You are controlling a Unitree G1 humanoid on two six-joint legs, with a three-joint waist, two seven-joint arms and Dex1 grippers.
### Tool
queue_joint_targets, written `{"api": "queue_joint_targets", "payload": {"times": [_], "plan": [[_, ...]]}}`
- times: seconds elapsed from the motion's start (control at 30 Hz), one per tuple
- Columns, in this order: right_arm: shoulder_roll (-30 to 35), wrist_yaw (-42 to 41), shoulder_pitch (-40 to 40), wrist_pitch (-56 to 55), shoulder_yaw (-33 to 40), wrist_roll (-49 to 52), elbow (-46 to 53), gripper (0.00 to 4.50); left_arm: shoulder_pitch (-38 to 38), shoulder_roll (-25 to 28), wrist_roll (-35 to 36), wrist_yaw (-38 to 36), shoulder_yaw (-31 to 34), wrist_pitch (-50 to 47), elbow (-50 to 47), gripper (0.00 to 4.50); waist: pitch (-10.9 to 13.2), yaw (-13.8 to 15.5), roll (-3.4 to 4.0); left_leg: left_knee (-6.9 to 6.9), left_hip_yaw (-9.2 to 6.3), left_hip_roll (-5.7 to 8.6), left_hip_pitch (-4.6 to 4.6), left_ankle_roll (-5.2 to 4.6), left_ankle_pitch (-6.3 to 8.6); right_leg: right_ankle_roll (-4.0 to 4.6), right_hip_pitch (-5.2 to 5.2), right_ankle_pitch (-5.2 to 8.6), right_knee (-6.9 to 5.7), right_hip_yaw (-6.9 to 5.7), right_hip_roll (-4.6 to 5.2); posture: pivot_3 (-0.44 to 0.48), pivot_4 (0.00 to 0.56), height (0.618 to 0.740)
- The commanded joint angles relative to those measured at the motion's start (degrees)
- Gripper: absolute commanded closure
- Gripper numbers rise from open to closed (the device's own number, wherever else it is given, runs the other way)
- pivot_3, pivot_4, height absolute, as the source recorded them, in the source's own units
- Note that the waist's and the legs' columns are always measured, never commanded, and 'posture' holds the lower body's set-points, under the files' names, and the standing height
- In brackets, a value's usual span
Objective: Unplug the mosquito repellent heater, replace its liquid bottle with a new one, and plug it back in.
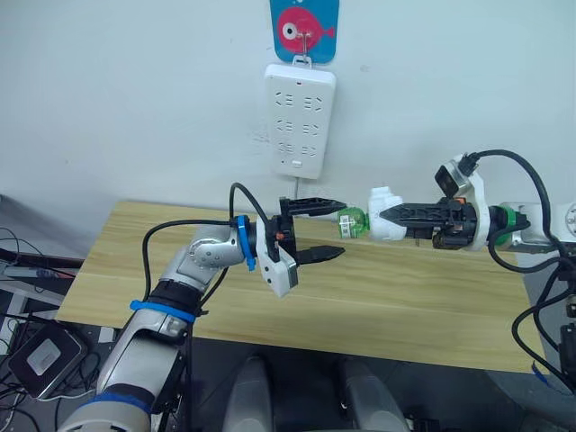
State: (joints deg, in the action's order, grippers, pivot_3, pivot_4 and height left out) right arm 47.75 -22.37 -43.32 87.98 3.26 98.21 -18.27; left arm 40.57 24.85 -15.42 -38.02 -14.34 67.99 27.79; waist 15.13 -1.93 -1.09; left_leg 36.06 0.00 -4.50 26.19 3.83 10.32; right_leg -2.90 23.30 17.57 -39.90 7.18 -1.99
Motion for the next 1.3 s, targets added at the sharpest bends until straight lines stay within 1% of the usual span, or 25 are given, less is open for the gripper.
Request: {"api": "queue_joint_targets", "payload": {"times": [0.03, 0.17, 0.37, 0.57, 0.6, 0.63, 0.8, 0.9, 0.93, 1.0, 1.03, 1.07, 1.1, 1.17, 1.2, 1.23, 1.27, 1.3], "plan": [[0.4, -0.1, -0.3, 0.5, 1.8, 3.4, 2.5, 1.51, 1.6, -0.3, -2.2, 3.8, -0.1, 2.7, 1.4, 0.03, 0.0, 0.0, 0.0, 0.0, 0.01, 0.0, 0.0, 0.0, 0.0, 0.0, 0.0, 0.0, -0.01, 0.0, 0.0, -0.065, 0.264, 0.74], [0.4, 0.4, 0.2, 0.2, 1.6, 4.2, 3.3, 1.51, 2.6, -0.4, -4.0, 6.2, -0.8, 3.8, 2.8, 0.03, 0.0, -0.1, 0.0, 0.0, -0.02, 0.0, 0.0, 0.0, 0.0, 0.0, 0.0, 0.0, -0.02, -0.02, 0.0, -0.065, 0.264, 0.74], [0.4, 1.2, 0.6, -0.2, 1.4, 4.8, 3.8, 1.51, 3.5, -0.2, -4.8, 9.2, -1.7, 5.6, 2.9, 0.03, 0.0, -0.1, 0.0, 0.0, -0.03, 0.0, 0.0, 0.0, 0.0, 0.0, 0.0, 0.0, -0.04, -0.04, 0.0, -0.068, 0.258, 0.74], [0.1, 1.0, 0.3, -0.2, 1.3, 4.2, 3.7, 1.51, 3.6, -0.1, -5.1, 10.4, -2.9, 5.9, 2.6, 0.03, 0.0, -0.1, 0.0, 0.01, -0.03, 0.0, 0.0, 0.0, -0.01, 0.0, 0.0, 0.0, -0.06, -0.04, 0.0, -0.068, 0.258, 0.74], [0.1, 1.0, 0.2, -0.1, 1.3, 4.2, 3.7, 1.51, 3.6, -0.1, -4.9, 10.4, -3.2, 5.8, 2.6, 0.41, 0.0, -0.1, 0.0, 0.01, -0.03, 0.0, 0.0, 0.0, -0.01, 0.0, 0.0, 0.0, -0.06, -0.04, 0.0, -0.068, 0.258, 0.74], [0.1, 1.0, 0.2, -0.1, 1.3, 4.3, 3.6, 1.51, 3.6, 0.0, -4.5, 10.3, -3.6, 5.4, 2.7, 0.58, 0.0, -0.1, 0.0, 0.01, -0.03, 0.0, 0.0, 0.01, -0.01, 0.0, 0.0, 0.0, -0.06, -0.05, 0.0, -0.068, 0.258, 0.74], [0.2, 0.5, 0.2, 0.3, 1.3, 4.0, 3.9, 1.51, 3.5, 0.4, -2.5, 10.0, -5.3, 4.3, 2.4, 2.16, 0.0, -0.3, 0.0, 0.01, -0.04, -0.01, 0.0, 0.0, -0.01, 0.0, 0.0, 0.0, -0.06, -0.05, 0.0, -0.068, 0.258, 0.74], [0.2, 0.4, 0.3, 0.4, 1.2, 4.0, 4.1, 1.51, 3.5, 0.8, -1.0, 9.1, -6.3, 3.2, 2.2, 2.21, 0.0, -0.4, 0.0, 0.01, -0.04, 0.0, 0.0, 0.01, -0.01, 0.0, 0.0, 0.0, -0.07, -0.05, 0.0, -0.069, 0.264, 0.74], [0.2, 0.1, 0.3, 0.5, 1.2, 3.8, 4.3, 1.51, 3.3, 1.1, 1.1, 7.8, -7.5, 2.2, 1.9, 2.21, 0.0, -0.4, 0.0, 0.01, -0.04, 0.0, 0.0, 0.01, -0.01, 0.0, 0.0, 0.0, -0.07, -0.05, 0.0, -0.069, 0.264, 0.74], [0.5, -0.5, 0.6, 0.8, 1.4, 2.9, 4.7, 1.51, 1.5, 2.2, 13.5, 0.1, -12.3, -5.1, -2.6, 2.21, 0.0, -0.5, 0.0, 0.01, -0.04, 0.0, 0.0, 0.01, -0.01, 0.0, 0.0, 0.0, -0.07, -0.05, 0.0, -0.069, 0.264, 0.74], [0.8, -1.1, 0.7, 1.1, 1.5, 2.2, 5.1, 1.51, 0.2, 2.7, 21.1, -4.3, -13.8, -11.1, -6.5, 2.21, 0.0, -0.5, 0.01, 0.01, -0.04, 0.0, 0.0, 0.01, -0.01, 0.0, 0.0, 0.0, -0.07, -0.05, 0.0, -0.069, 0.264, 0.74], [1.2, -1.9, 0.9, 1.5, 1.6, 1.4, 5.7, 1.51, -1.1, 3.2, 29.8, -8.0, -14.0, -21.3, -11.9, 2.21, 0.0, -0.7, 0.01, -0.01, -0.04, -0.01, 0.0, 0.01, -0.01, 0.0, 0.0, 0.0, -0.07, -0.05, 0.0, -0.069, 0.264, 0.74], [1.8, -2.9, 1.2, 2.0, 1.8, 0.5, 6.2, 1.51, -1.6, 4.2, 41.5, -9.1, -13.1, -36.9, -19.3, 2.21, 0.0, -0.8, 0.02, -0.02, -0.05, -0.02, -0.01, 0.01, 0.0, 0.0, 0.0, 0.0, -0.07, -0.06, 0.0, -0.069, 0.264, 0.74], [3.0, -5.4, 1.8, 2.9, 2.1, -1.6, 7.5, 1.51, -0.9, 7.6, 63.7, -8.1, -11.0, -65.5, -31.0, 2.21, 0.1, -0.9, 0.04, -0.02, -0.14, -0.03, 0.03, 0.01, -0.01, 0.0, 0.01, 0.01, -0.1, -0.13, 0.0, -0.063, 0.269, 0.74], [3.3, -6.5, 2.1, 3.2, 2.2, -2.5, 8.0, 1.51, 0.1, 9.4, 75.0, -6.4, -9.4, -77.7, -34.5, 2.21, 0.1, -0.9, 0.04, 0.02, -0.3, -0.04, 0.1, 0.01, -0.01, 0.0, 0.02, 0.02, -0.12, -0.25, 0.0, -0.063, 0.269, 0.74], [3.4, -7.5, 2.3, 3.2, 2.2, -3.3, 8.8, 1.51, 1.6, 10.7, 90.0, -3.9, -7.0, -89.9, -34.1, 2.21, 0.1, -1.0, 0.04, 0.02, -0.44, -0.05, 0.13, 0.01, -0.02, 0.0, 0.02, 0.02, -0.13, -0.33, -0.02, -0.056, 0.267, 0.74], [3.2, -8.2, 2.3, 3.3, 2.1, -3.8, 9.6, 1.51, 2.9, 11.8, 103.0, -2.0, -5.1, -100.5, -31.8, 2.21, 0.1, -1.2, 0.06, 0.03, -0.61, -0.04, 0.13, 0.01, -0.02, 0.0, -0.02, 0.03, -0.16, -0.44, -0.03, -0.054, 0.267, 0.74], [3.1, -8.8, 2.4, 3.3, 2.1, -4.3, 10.1, 1.51, 3.8, 12.3, 111.6, -0.3, -3.5, -107.5, -29.8, 2.21, 0.1, -1.4, 0.06, 0.04, -0.79, -0.03, 0.12, 0.0, -0.02, -0.05, -0.06, 0.06, -0.18, -0.6, -0.06, -0.054, 0.267, 0.74]]}}
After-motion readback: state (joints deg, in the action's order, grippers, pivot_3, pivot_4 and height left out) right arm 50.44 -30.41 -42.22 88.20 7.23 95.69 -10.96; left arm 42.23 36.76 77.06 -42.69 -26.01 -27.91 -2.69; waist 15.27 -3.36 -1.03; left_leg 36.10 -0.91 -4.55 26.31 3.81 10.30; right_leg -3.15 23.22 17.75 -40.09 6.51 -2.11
